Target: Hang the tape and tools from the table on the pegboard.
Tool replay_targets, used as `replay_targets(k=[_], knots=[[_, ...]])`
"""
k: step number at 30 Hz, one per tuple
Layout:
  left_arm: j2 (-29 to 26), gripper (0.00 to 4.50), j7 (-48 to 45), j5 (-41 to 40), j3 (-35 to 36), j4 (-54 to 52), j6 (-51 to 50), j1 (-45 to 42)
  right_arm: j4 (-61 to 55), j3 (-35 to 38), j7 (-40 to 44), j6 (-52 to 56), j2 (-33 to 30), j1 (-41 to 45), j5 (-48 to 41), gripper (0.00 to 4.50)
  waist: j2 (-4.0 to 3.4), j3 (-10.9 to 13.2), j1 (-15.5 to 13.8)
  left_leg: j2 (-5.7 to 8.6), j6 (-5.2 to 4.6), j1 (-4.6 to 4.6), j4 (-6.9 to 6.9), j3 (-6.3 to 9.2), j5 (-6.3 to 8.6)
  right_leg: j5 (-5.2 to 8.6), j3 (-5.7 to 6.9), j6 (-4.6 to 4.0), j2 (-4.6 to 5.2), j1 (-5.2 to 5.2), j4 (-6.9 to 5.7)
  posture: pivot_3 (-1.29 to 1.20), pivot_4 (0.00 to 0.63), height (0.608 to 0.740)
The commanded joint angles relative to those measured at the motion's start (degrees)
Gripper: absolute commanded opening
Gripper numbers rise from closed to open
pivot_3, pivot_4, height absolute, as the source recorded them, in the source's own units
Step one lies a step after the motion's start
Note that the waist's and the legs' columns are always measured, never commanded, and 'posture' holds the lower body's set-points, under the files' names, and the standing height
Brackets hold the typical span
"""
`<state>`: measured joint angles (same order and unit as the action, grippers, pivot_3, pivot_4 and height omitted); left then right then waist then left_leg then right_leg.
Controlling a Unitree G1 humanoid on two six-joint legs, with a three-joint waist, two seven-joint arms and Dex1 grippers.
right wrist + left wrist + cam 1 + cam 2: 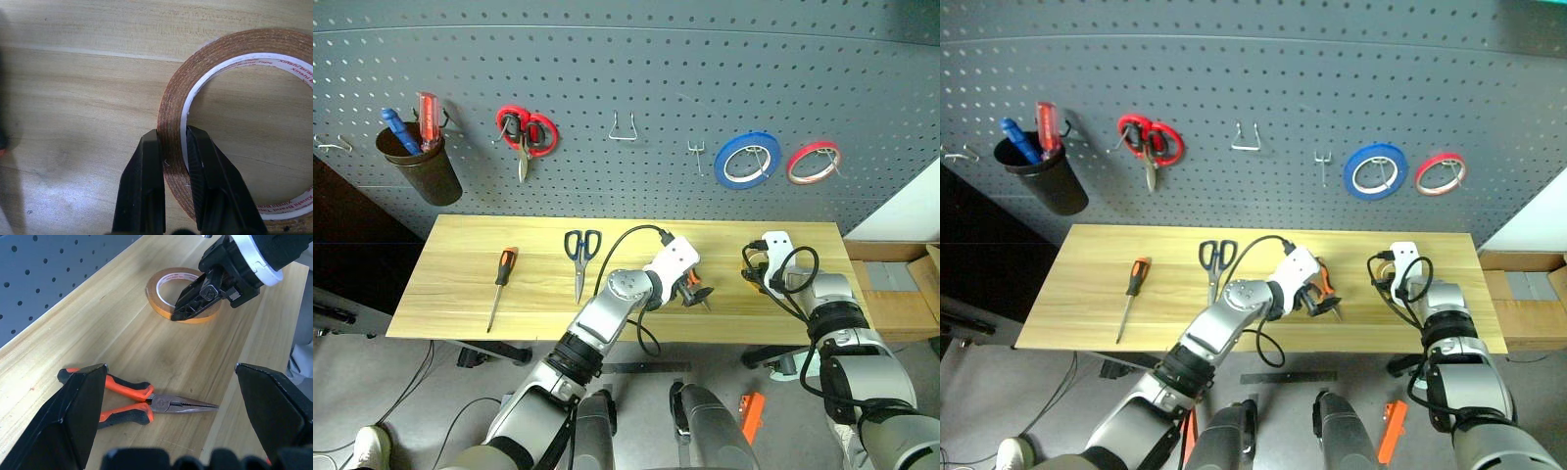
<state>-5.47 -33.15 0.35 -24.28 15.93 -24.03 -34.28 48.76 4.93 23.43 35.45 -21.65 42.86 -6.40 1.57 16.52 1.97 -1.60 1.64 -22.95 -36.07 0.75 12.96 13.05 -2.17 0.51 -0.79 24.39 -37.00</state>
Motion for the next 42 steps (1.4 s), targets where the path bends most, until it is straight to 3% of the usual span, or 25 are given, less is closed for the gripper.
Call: replay_targets(k=[1,7,15,21,29,36,42], knots=[[0.66,4.50,-0.12,0.19,1.09,-1.07,1.60,-1.07,-1.56,0.21,0.16,-2.20,-0.44,-1.07,0.23,0.26,0.01,0.02,0.00,0.00,0.00,0.00,0.00,-0.02,0.00,-0.01,-0.02,0.01,0.00,0.00,0.01,-0.01,0.314,0.740],[-0.36,4.50,0.39,-1.73,4.37,-6.42,2.05,0.95,-14.14,-0.89,0.68,-3.24,-2.04,-5.83,1.30,0.26,0.00,0.02,-0.01,-0.01,0.01,-0.01,0.01,-0.04,0.00,-0.01,-0.06,0.05,0.00,0.04,0.00,-0.01,0.291,0.740],[-4.59,4.50,0.85,-6.44,11.28,-30.03,-4.19,9.59,-56.79,-3.02,-0.75,-2.06,-3.92,-27.94,2.15,0.26,-0.16,-0.21,0.00,-0.14,0.50,-0.44,-0.01,0.05,0.09,0.23,-0.07,0.44,0.06,0.56,-0.18,-0.05,0.224,0.740],[-6.40,4.50,3.13,-8.84,15.11,-39.13,-9.62,12.22,-69.01,-4.57,-1.11,-8.77,-3.55,-37.40,3.53,0.26,-0.17,-0.32,0.05,-0.04,0.76,-0.85,-0.34,0.02,-0.03,0.09,-0.09,0.66,0.15,0.91,-0.22,-0.07,0.184,0.740],[-6.01,4.50,8.79,-14.00,22.92,-51.13,-16.45,15.44,-65.61,-8.82,-1.76,-33.29,-2.45,-36.65,9.03,0.26,0.16,-2.14,0.83,0.04,0.69,-0.95,-0.92,-0.17,-0.01,-0.35,-0.09,0.96,0.11,0.84,-0.20,-0.05,0.138,0.740],[-7.55,4.50,13.12,-14.17,25.25,-54.91,-18.71,17.88,-52.98,-13.50,-2.10,-48.63,-0.35,-26.81,14.07,0.26,0.43,-4.42,1.00,-0.03,0.60,-0.79,-0.95,-0.25,-0.12,-0.67,-0.12,0.66,-0.09,0.78,-0.22,0.01,0.108,0.740],[-8.19,4.50,15.27,-12.86,24.90,-51.72,-15.95,17.22,-37.79,-16.68,-1.75,-57.07,2.57,-16.68,15.55,0.26,0.70,-5.25,0.25,-0.03,0.50,-0.64,-0.98,-0.34,-0.22,-0.83,-0.18,0.54,-0.11,0.65,-0.22,0.03,0.098,0.740]])
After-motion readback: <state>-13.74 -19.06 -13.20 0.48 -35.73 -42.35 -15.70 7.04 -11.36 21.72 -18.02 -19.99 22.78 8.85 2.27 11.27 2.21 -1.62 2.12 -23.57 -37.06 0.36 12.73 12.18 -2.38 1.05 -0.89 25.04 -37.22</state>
